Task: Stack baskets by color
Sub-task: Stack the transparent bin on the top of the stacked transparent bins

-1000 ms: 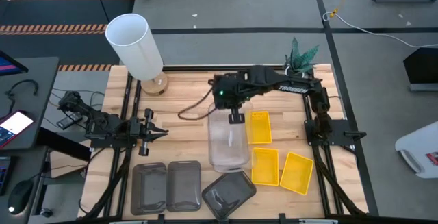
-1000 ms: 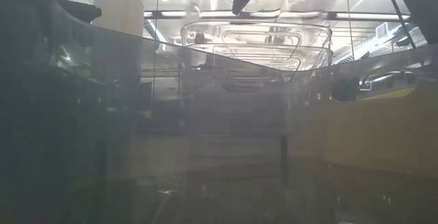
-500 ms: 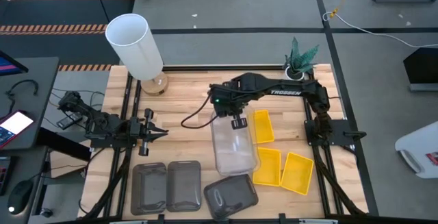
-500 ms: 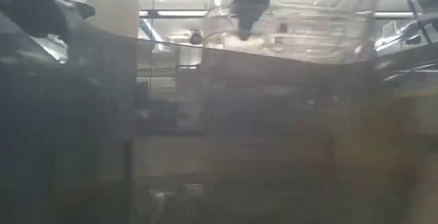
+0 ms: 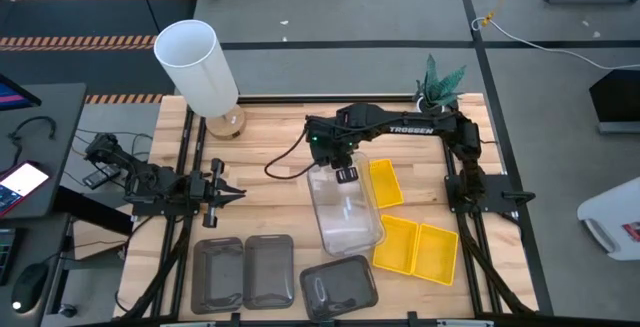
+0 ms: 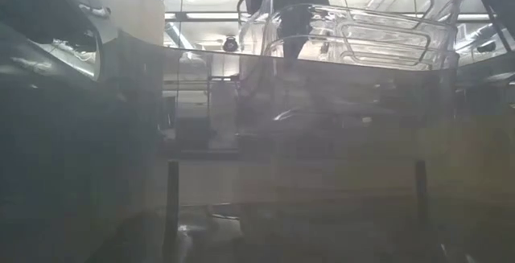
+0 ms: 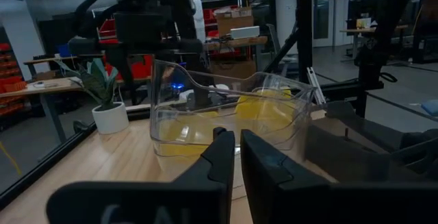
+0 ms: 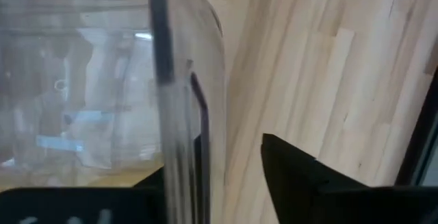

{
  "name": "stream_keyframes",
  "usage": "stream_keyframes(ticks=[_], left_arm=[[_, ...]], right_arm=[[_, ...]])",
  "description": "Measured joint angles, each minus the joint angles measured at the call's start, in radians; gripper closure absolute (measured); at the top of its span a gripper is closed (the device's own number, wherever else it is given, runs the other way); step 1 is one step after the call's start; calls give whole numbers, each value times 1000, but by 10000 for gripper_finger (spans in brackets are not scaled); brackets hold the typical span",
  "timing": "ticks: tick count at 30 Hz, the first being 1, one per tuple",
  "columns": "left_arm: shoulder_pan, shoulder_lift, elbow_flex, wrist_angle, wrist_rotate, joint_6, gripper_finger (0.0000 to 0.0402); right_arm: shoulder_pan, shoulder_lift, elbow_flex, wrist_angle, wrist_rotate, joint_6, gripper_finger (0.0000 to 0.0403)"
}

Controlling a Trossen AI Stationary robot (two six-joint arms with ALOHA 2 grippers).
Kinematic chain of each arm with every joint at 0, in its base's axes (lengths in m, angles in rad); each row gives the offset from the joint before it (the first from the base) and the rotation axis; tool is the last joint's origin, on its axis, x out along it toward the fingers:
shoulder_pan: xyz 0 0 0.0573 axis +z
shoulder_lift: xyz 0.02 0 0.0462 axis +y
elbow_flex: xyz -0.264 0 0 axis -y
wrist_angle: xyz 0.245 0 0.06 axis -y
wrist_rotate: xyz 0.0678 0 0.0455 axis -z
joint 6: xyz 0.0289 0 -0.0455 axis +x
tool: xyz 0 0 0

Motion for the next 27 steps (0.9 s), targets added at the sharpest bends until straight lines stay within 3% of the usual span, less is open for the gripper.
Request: stream_keyframes(ticks=[5,7,11,19,23,27], left_arm=[[0,0,0,0,0,0,367],[0,0,0,0,0,0,371],[0,0,0,0,0,0,376],[0,0,0,0,0,0,367],[0,0,0,0,0,0,366],[0,0,0,0,0,0,371]], right_arm=[[-3,0,-1,-4,-87,-19,217],[5,0,-1,-6,-59,-59,218],[22,3,14,-12,47,-72,254],[33,3,17,-50,64,-68,388],[24,3,18,-72,61,-58,383],[1,3,18,-71,-23,-78,394]])
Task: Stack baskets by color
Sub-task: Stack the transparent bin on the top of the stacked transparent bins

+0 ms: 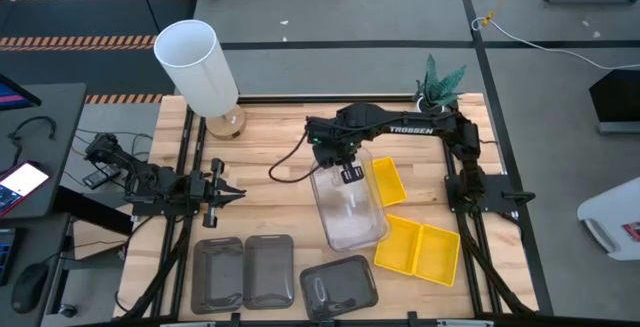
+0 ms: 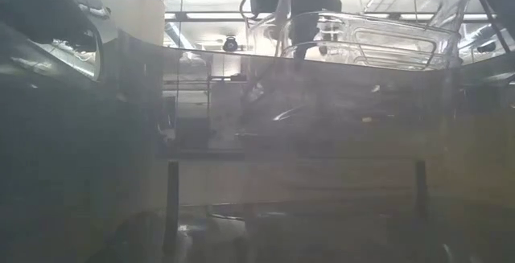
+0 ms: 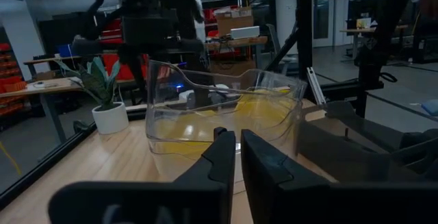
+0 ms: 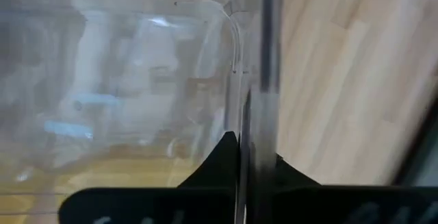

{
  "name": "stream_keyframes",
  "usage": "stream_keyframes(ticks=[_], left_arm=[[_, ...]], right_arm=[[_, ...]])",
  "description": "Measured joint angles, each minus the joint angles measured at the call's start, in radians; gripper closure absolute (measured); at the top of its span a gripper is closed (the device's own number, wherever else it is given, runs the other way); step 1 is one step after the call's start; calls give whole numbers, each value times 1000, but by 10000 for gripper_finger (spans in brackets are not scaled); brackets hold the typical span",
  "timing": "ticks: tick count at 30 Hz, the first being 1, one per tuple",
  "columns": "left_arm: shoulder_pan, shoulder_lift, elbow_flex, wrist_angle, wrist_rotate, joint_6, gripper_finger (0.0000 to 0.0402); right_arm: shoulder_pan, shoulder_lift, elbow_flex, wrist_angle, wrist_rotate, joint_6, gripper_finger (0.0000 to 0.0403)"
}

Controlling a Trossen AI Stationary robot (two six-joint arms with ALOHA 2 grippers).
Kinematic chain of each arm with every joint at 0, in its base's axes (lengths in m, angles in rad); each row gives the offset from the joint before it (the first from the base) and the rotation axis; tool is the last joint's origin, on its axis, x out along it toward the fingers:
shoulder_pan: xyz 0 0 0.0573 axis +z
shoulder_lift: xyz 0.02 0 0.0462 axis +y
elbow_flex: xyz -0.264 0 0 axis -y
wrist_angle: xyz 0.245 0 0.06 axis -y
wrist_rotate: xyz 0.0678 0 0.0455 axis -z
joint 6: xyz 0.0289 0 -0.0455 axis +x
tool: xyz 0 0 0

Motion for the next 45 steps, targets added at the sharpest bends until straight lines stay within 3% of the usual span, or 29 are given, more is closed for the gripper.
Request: stream_keyframes(ticks=[2,9,15,27,37,45], left_arm=[[0,0,0,0,0,0,373],[0,0,0,0,0,0,366],[0,0,0,0,0,0,371],[0,0,0,0,0,0,368],[0,0,0,0,0,0,376],[0,0,0,0,0,0,367]], right_arm=[[-17,0,-1,-1,-69,-2,396],[-53,0,-8,19,-115,-5,387],[-68,0,-8,52,-228,-21,388],[-52,-2,-55,68,-178,13,338],[-66,-2,-77,40,-181,11,330],[-86,-2,-85,51,-169,40,262]])
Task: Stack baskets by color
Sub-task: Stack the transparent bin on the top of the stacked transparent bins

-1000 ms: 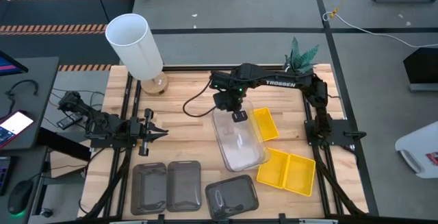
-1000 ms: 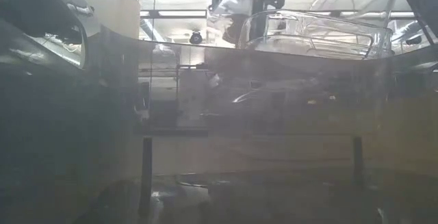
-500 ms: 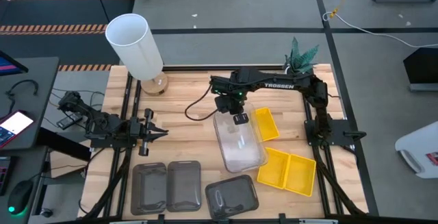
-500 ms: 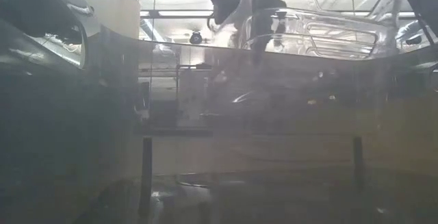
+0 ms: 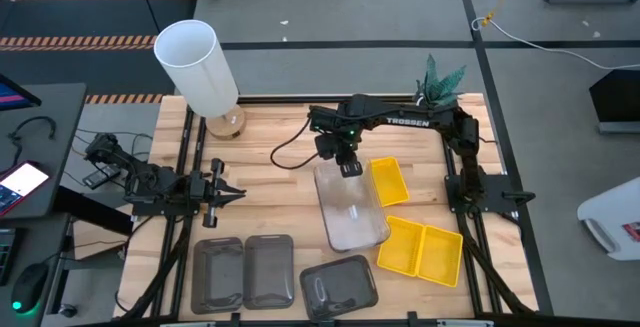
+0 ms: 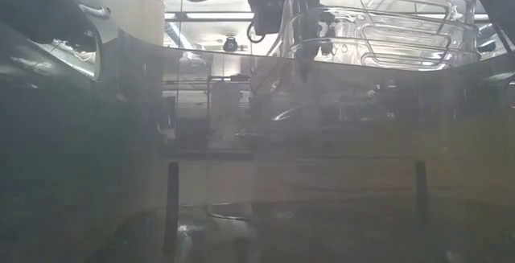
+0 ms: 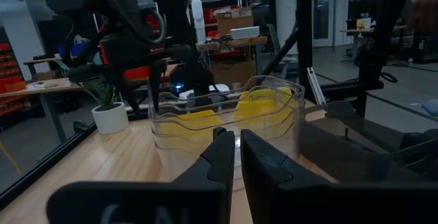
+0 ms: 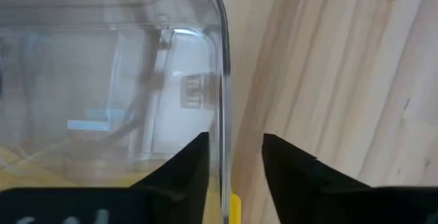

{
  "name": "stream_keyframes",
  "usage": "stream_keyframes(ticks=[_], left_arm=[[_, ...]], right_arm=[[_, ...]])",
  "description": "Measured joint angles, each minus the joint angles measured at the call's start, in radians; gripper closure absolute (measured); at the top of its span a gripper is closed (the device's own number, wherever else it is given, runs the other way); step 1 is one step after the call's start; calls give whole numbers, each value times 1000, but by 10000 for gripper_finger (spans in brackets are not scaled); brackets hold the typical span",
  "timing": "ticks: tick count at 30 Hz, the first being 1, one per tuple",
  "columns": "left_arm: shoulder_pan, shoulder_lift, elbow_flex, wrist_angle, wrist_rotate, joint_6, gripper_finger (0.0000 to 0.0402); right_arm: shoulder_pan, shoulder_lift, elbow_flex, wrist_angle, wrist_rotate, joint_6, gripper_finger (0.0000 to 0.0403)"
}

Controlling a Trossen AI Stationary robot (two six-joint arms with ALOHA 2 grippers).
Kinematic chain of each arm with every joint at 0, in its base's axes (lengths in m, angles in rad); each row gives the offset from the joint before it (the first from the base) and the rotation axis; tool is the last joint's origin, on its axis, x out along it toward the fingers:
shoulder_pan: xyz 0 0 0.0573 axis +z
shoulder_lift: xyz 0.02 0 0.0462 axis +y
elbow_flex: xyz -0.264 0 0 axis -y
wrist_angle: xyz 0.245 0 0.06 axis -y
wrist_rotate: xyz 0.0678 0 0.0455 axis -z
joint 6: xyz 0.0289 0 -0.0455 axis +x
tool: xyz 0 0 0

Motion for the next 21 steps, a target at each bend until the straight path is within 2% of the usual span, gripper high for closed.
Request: stream_keyframes(ticks=[9,12,15,21], left_arm=[[0,0,0,0,0,0,372],[0,0,0,0,0,0,373],[0,0,0,0,0,0,369],[0,0,0,0,0,0,367]], right_arm=[[61,0,-31,58,117,25,165],[70,0,-65,100,120,33,139],[71,1,-113,128,162,44,127],[78,0,-179,166,378,15,133]])
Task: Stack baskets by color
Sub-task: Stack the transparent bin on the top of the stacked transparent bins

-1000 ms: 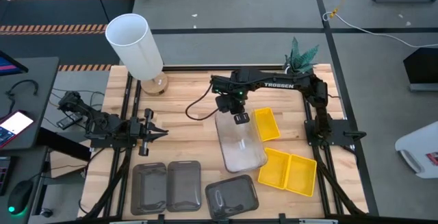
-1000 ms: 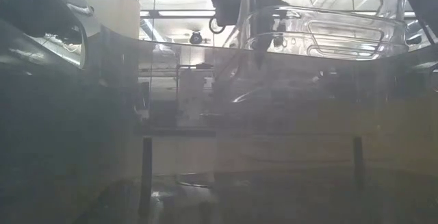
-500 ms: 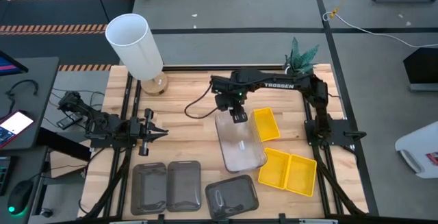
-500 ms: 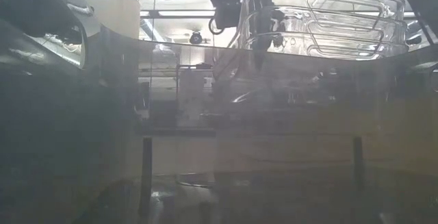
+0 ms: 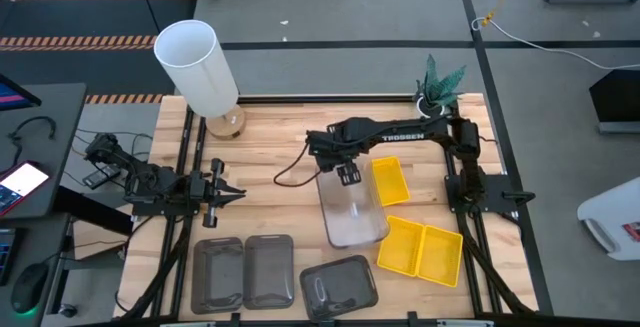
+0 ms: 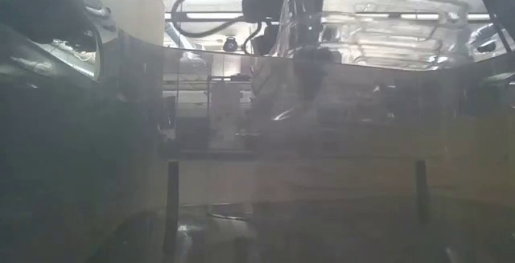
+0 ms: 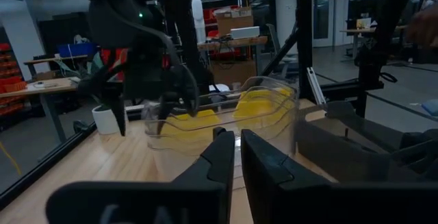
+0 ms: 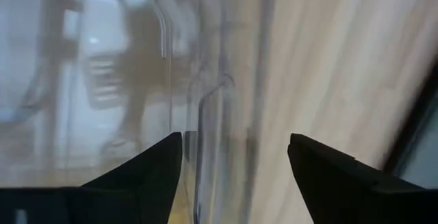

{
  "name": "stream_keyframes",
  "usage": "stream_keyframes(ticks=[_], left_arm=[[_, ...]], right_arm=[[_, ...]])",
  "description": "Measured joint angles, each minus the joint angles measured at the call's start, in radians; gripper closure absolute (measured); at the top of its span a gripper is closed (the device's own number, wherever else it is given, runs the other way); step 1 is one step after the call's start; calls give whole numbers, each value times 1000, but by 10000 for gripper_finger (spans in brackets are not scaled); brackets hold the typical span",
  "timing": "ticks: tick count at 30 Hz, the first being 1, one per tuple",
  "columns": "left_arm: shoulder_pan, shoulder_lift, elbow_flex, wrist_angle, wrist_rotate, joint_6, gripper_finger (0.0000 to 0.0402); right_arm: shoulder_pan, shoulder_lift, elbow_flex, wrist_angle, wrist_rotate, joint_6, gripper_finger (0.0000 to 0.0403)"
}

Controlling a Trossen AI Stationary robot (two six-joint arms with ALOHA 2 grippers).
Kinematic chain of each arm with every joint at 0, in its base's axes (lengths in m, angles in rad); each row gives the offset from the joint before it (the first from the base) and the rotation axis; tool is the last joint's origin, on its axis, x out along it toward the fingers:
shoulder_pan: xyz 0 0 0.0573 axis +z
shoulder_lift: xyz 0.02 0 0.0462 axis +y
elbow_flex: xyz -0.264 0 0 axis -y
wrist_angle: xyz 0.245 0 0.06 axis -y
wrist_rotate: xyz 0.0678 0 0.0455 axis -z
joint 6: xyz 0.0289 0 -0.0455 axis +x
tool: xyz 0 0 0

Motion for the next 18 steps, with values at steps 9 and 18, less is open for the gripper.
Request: stream_keyframes(ticks=[9,18], left_arm=[[0,0,0,0,0,0,375],[0,0,0,0,0,0,366]], right_arm=[[-69,0,2,133,127,-124,137],[-206,0,3,357,160,-267,140]])
